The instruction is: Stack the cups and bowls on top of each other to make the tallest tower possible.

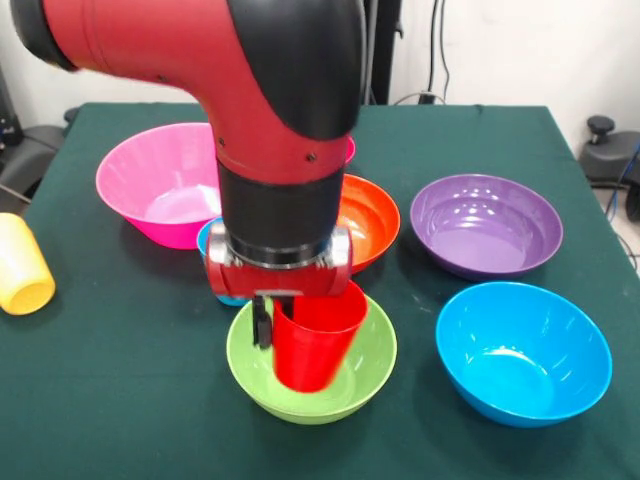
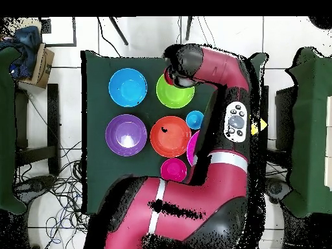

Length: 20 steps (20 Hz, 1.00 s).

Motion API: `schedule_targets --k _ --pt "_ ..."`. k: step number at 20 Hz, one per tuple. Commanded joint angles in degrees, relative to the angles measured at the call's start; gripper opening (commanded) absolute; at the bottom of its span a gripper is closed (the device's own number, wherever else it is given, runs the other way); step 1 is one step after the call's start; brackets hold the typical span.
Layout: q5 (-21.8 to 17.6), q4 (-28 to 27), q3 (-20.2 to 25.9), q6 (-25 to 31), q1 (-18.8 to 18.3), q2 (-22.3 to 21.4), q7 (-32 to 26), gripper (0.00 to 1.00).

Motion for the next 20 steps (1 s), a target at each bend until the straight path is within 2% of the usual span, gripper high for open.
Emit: schedule_targets --k 1,10,20 --pt "1.1 4.7 5.5 10.8 -1.9 -3.4 -1.0 0.0" --pt "0.0 4.5 6.4 8.5 -2.4 -1.8 -1.8 0.0" --pt "-0.7 -0.8 6.2 7.3 -1.5 2.7 0.3 0.0"
